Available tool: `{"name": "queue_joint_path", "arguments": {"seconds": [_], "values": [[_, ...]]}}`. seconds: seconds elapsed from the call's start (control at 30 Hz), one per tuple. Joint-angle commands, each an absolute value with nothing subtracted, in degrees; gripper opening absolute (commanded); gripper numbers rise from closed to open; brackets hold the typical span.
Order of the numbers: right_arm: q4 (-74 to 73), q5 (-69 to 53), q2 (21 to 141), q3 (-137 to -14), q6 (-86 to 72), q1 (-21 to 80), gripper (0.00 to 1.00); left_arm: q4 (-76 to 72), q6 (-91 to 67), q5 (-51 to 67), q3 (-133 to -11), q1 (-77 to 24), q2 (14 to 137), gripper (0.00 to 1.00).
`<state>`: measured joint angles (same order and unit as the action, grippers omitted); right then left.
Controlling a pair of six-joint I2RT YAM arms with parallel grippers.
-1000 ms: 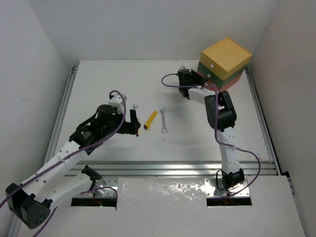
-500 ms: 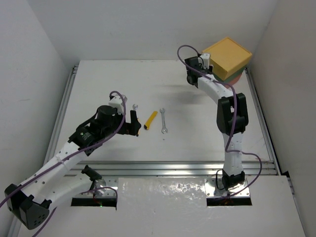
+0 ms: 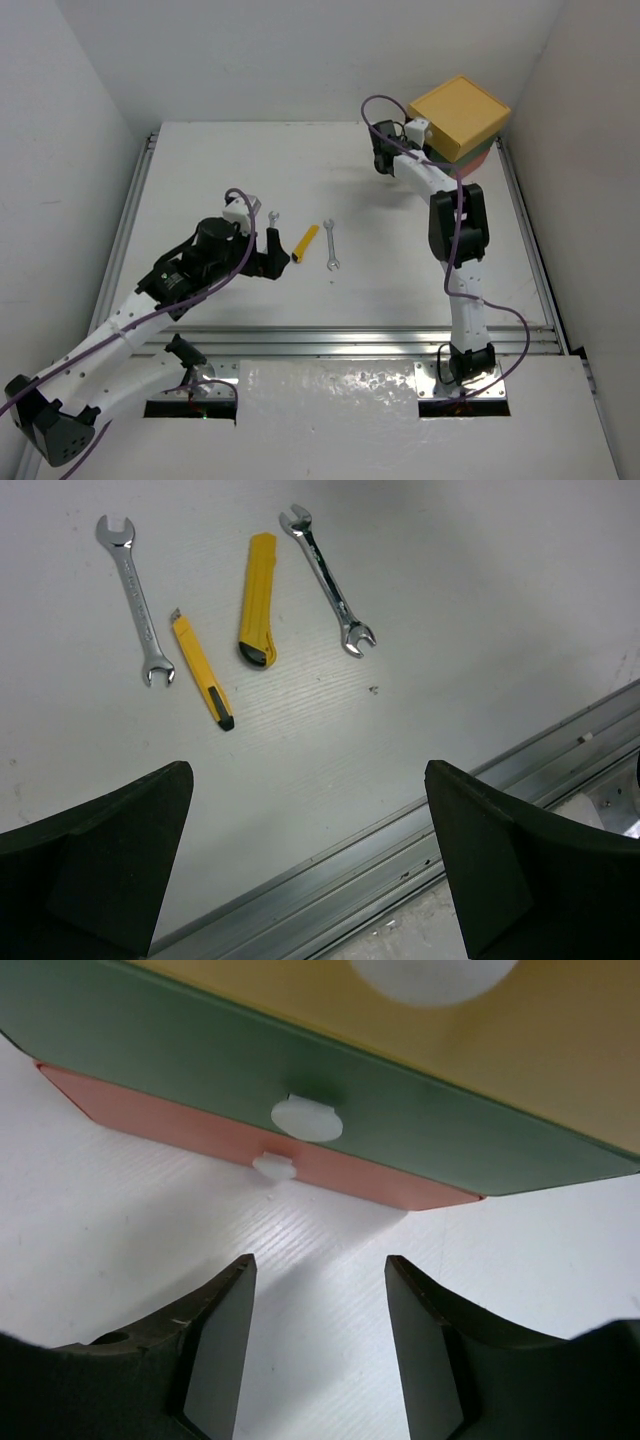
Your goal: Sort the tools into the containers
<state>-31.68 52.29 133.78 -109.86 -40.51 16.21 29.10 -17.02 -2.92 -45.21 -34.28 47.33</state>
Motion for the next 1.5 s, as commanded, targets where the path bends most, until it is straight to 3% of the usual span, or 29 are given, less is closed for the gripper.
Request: {"name": "queue_joint_path", "arguments": {"seconds": [0.0, 0.33, 1.47], "values": [[-26.6, 56.6, 132.9, -112.8, -37.6, 16.1, 0.56, 26.5, -16.8, -2.1, -45.3, -35.2, 46.3, 1.0], [-18.9, 59.4, 137.7, -119.2, -26.0, 15.6, 0.55, 26.5, -16.7, -1.8, -45.0, -35.6, 45.9, 1.0], [-17.3, 62.9, 138.3, -116.5, -28.9, 14.8, 0.43, 26.3, -16.7, -1.5, -45.0, -37.4, 45.2, 1.0]]}}
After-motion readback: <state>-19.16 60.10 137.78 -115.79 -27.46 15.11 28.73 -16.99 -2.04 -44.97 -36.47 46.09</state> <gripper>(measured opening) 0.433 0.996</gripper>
